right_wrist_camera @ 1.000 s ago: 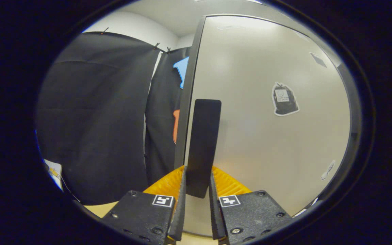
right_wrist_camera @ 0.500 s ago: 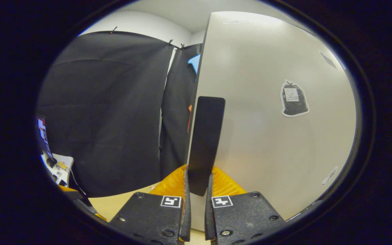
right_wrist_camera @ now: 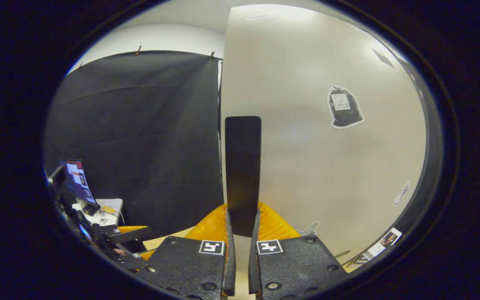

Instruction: Open the cabinet door with the right hand, grasp the bottle in the cabinet with the left hand and place it on the coaster, then close the cabinet door with the right hand.

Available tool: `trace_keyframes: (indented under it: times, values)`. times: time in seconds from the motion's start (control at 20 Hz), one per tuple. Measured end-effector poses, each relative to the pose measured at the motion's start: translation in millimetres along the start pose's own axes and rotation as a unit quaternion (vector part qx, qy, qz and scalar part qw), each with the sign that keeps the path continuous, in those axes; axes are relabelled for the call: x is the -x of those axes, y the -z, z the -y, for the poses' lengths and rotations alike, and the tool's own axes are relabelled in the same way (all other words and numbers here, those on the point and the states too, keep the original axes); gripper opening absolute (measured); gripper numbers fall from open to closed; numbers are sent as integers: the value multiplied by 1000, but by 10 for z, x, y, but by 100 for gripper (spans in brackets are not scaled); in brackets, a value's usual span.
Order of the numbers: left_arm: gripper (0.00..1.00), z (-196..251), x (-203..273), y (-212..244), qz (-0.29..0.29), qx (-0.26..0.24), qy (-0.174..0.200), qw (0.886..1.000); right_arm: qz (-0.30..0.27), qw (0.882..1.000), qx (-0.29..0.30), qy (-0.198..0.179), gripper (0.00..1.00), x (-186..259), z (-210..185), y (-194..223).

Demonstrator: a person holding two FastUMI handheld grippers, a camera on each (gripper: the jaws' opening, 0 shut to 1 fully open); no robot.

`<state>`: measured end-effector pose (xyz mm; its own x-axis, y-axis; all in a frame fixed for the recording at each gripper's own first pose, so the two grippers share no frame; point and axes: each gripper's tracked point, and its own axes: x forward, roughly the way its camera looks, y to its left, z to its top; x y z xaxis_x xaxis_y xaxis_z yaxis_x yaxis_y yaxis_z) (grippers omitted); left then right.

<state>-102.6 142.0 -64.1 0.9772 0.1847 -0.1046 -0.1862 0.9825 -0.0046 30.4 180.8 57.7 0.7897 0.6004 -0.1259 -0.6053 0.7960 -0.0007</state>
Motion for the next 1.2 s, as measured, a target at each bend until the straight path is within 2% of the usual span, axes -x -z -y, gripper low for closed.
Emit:
trace_keyframes:
  times: [0.15, 0.25, 0.45, 0.65, 0.85, 1.2]
  values:
    - [95, 22, -185, -25, -2, -13, 30, 999, -7, 1000, -10, -15, 16, 212, -61, 23]
    - [95, 136, -378, -39, -5, -17, 57, 998, -12, 1000, -14, -9, 16, 347, -69, 62]
    - [95, 670, -689, -157, 1, -30, 127, 991, -17, 999, -33, 32, 16, 613, -16, 111]
    - [95, 1331, -924, -563, 57, -37, 170, 983, 2, 997, -47, 56, 16, 750, 48, 139]
    - [95, 1922, -1212, -799, 74, -40, 183, 979, -4, 996, -50, 75, 15, 918, 126, 179]
    - [96, 2354, -1953, -942, 83, -49, 148, 984, -3, 991, -57, 123, 14, 1265, 159, 218]
